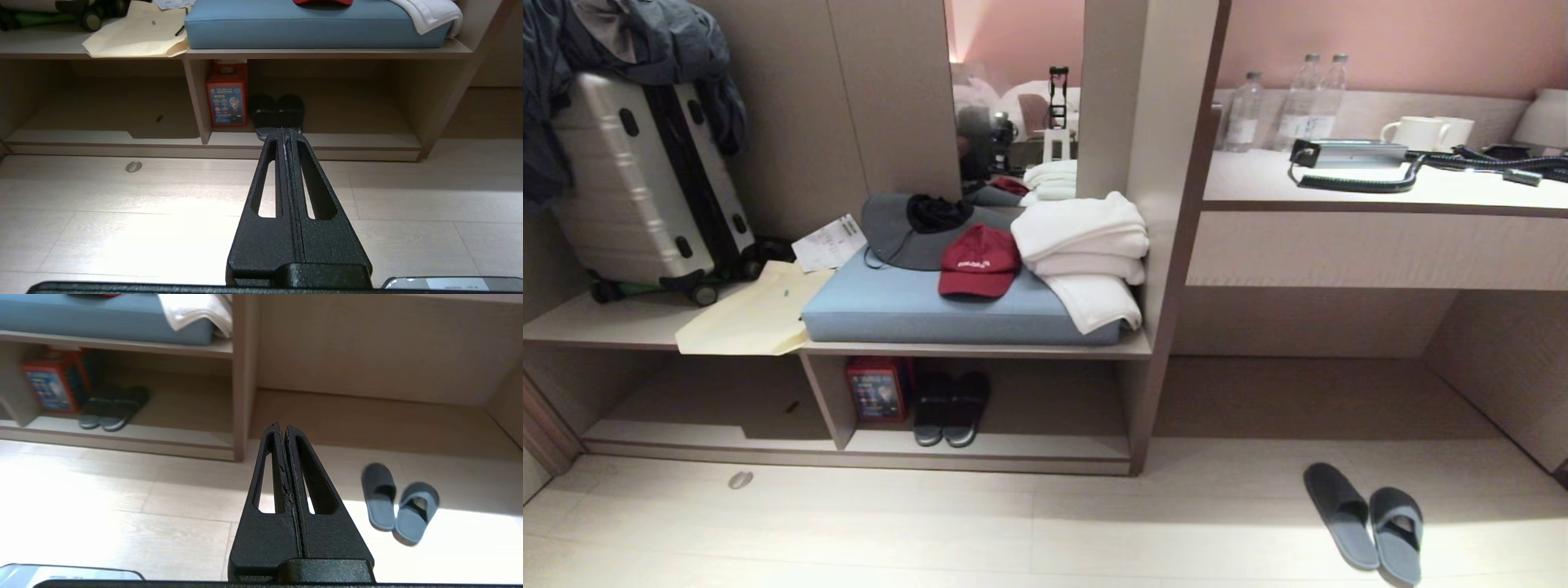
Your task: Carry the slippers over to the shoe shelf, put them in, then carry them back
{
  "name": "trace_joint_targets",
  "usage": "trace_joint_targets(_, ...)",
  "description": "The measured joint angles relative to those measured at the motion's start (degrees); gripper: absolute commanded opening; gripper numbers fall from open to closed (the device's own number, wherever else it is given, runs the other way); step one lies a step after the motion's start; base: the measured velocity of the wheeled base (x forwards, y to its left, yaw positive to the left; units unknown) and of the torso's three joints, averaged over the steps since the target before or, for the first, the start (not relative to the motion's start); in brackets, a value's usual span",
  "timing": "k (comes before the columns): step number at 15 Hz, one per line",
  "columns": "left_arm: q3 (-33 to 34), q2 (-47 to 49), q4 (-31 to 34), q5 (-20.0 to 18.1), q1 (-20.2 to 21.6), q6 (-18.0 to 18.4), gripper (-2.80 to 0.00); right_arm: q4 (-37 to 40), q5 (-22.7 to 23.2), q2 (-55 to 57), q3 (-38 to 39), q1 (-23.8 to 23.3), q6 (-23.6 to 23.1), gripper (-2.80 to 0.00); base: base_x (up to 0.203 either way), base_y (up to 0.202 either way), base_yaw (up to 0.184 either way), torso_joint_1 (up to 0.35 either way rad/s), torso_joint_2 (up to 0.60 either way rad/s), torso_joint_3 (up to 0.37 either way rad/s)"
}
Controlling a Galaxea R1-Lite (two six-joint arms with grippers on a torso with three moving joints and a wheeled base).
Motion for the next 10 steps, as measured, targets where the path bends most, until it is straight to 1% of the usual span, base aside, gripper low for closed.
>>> trace_joint_targets(2,0.0,0.0,0.0,0.0,0.0,0.0,-2.8,0.0,0.0,0.0,0.0,0.0,0.0,-2.8,-0.122,-0.001,0.003,0.002,0.0,0.004)
trace_joint_targets(10,0.0,0.0,0.0,0.0,0.0,0.0,-2.8,0.0,0.0,0.0,0.0,0.0,0.0,-2.8,-0.194,0.0,0.001,0.003,0.0,0.002)
